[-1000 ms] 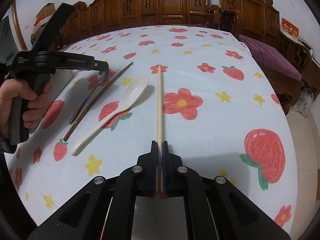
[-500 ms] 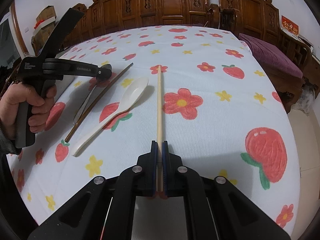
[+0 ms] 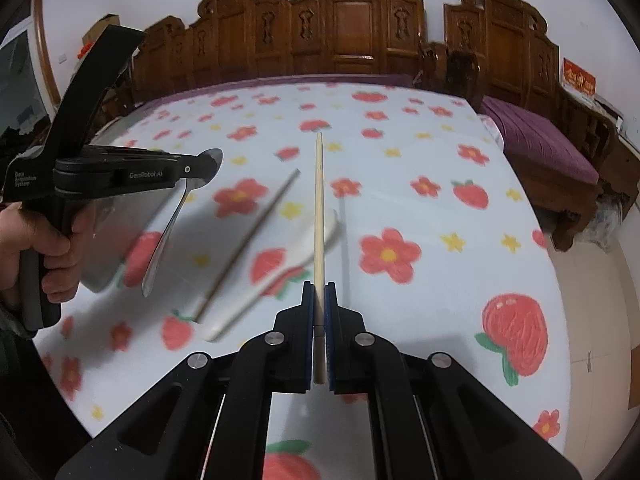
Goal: Organize utensils
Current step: 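Carry the small metal spoon into the tray and open the left tool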
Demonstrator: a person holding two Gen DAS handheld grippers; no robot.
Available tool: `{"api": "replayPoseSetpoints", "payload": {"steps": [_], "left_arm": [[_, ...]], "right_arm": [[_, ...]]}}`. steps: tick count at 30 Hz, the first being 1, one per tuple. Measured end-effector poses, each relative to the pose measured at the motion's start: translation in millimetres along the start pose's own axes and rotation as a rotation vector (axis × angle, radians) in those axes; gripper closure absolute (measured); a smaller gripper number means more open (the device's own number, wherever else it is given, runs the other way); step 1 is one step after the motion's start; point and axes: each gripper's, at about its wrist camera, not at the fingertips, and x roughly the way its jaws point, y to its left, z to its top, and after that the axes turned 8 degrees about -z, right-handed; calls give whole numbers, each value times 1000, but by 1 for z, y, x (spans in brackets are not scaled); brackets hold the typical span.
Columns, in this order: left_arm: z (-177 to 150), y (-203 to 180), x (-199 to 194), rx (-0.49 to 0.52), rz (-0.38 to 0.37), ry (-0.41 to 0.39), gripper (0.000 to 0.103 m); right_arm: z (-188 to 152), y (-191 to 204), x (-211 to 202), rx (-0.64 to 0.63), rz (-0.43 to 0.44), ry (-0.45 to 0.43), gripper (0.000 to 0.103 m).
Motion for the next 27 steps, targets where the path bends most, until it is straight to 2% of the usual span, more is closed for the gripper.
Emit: {"api": "replayPoseSetpoints", "payload": {"steps": [13,22,27], "left_arm": [[-11,40,-96,-6,39,-119,101],[-32,90,-111,-21,107,-146,101],[-47,124,-112,-66,123,-163,101]], "right_arm": [[23,73,-43,-65,19,-60,97],[31,120,-46,-92,37,-72,97],[30,143,-42,-129,36,-59,97]]}}
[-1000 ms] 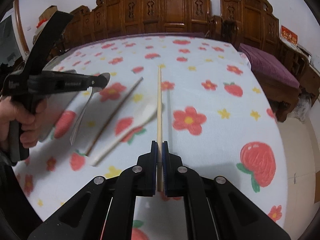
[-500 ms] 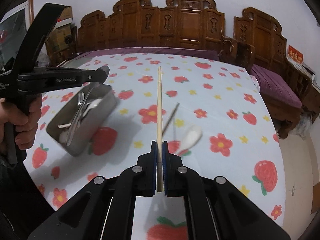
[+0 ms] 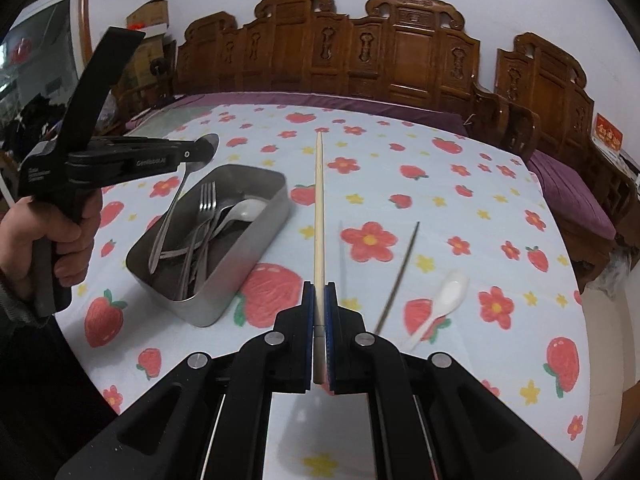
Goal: Organize utensils
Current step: 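Carry the small metal spoon into the tray and open the left tool, then carry the wooden chopstick over the metal tray with the right tool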
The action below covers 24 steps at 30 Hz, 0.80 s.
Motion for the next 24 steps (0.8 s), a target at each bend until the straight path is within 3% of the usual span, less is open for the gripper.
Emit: {"api": "replayPoseSetpoints", "payload": {"steps": [11,24], "left_arm": [[-15,22,9,1,29,-11,101],[-35,21,46,7,8,103,101]], "right_arm": [[-1,22,9,1,6,26,97],[-1,33,6,-20,-6,30,97]]}}
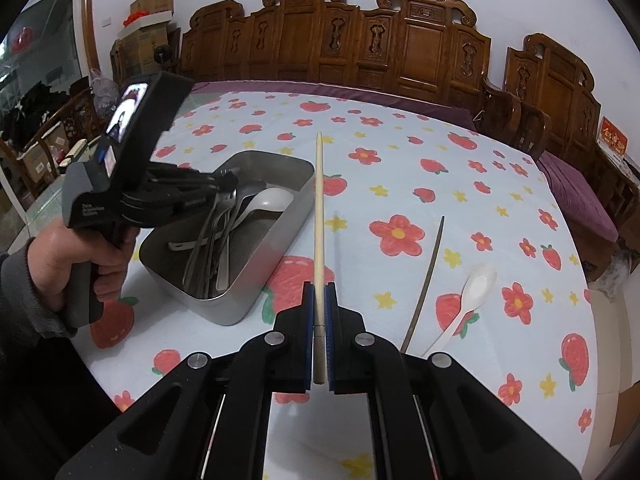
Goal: Organize utensils
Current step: 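Carry the wooden chopstick over the metal tray with the right tool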
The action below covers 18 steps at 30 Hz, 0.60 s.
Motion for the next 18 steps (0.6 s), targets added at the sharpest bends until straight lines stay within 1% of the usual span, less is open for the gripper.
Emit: {"api": "replayPoseSetpoints", "payload": {"steps": [3,7,9,11,14,18], "left_arm": [[-3,-1,2,-6,0,17,100],[-3,-2,-4,-5,-18,8,97],[-2,-2,-8,-11,-28,0,87],[-2,-2,-14,-11,-35,-13,82],[-3,-1,-23,-10,-38,-27,81],[-6,3,-37,-9,-34,-42,77]], "right_arm": [[2,4,-2,-6,-2,1,97],[6,10,-5,-15,-5,-2,97],[9,13,-7,-20,-6,-4,97],[10,16,-7,-23,-6,-6,97],[13,20,-8,-21,0,-8,97],[15,26,-6,-16,12,-9,97]]}}
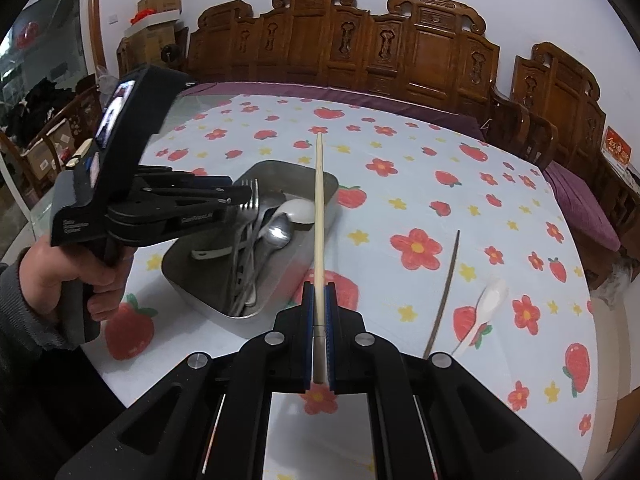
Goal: Organize utensils
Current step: 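Carry the wooden chopstick over the metal tray with the right tool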
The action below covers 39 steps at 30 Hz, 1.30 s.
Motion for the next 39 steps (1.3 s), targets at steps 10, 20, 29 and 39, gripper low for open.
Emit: {"api": "replayPoseSetpoints", "payload": {"steps": [10,20,29,39], "left_arm": [[-4,8,-43,-7,14,-74,55],[-6,17,-68,-35,42,-122,29],[-3,40,-75,-79,77,-139,14],[0,63,-79,-133,87,-147,13]], "right_arm": [[5,16,1,13,42,-4,97],[16,26,12,19,76,14,97],[22,37,43,54,114,81,97],[30,49,83,144,162,153,97]]}}
